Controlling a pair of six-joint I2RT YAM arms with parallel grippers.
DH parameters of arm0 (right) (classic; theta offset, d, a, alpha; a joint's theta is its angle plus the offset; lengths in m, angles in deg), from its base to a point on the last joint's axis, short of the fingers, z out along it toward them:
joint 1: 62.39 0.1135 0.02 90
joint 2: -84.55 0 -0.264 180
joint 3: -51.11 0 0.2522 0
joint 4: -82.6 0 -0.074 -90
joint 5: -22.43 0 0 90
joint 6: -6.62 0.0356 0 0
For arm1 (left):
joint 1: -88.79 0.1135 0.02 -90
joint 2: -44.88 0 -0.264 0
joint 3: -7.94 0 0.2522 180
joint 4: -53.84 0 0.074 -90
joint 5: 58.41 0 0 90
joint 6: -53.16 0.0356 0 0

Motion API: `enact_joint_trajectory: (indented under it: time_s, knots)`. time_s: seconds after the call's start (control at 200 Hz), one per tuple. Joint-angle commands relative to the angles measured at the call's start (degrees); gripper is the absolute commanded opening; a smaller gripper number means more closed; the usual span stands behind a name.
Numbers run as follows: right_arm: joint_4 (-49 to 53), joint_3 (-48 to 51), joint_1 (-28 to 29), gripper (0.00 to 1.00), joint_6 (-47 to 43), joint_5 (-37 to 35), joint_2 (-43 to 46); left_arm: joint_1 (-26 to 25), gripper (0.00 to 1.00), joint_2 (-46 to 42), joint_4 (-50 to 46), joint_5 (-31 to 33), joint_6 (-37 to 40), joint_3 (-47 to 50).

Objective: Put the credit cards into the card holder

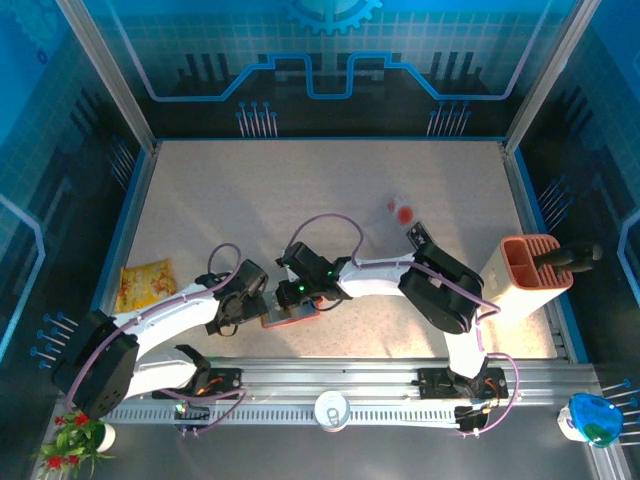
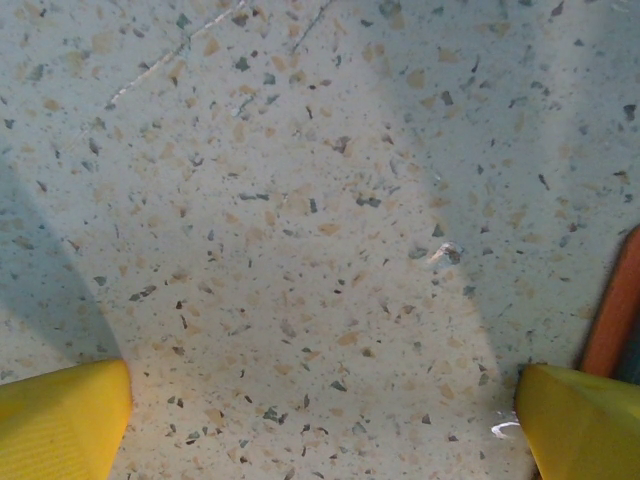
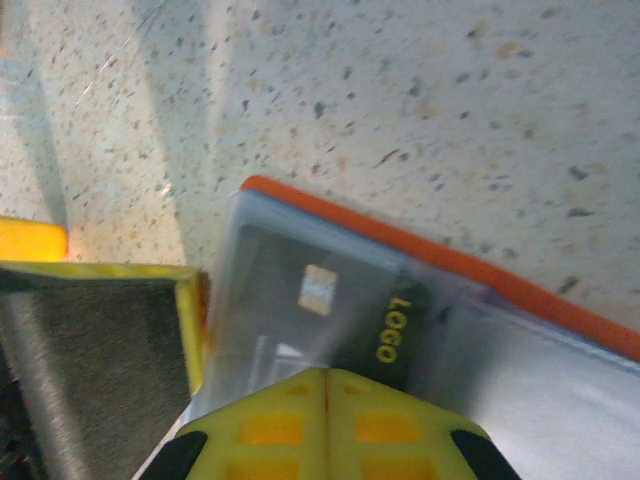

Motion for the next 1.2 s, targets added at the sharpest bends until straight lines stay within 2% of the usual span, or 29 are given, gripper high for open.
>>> enact_joint_trajectory:
  time_s: [0.0, 0.185, 0.33, 0.715, 1.191]
  knots:
    - [1.38, -0.68, 0.91, 0.07, -0.25, 2.51, 0.45, 0.35, 0.99, 0.69, 3.48, -2.43, 0.75, 1.47]
    - [0.88, 3.24, -0.72, 0.05, 0.28, -0.29, 6.47, 0.33, 0.99, -5.72, -1.49, -0.15, 0.19, -0.17]
    - [2.98, 4.47, -1.88, 0.03, -0.67, -2.34, 7.63, 0.37, 0.99, -8.61, -3.7, 0.7, -1.83, 0.71]
    - [7.83, 0.73, -1.87, 0.0, -3.21, -2.56, 2.65, 0.26, 0.99, -2.66, 0.31, -4.23, -3.71, 3.62]
    - [17.35, -8.81, 1.79, 0.0, -8.54, -3.55, -2.65, 0.24, 0.99, 2.29, 4.11, -5.22, -2.08, 3.62]
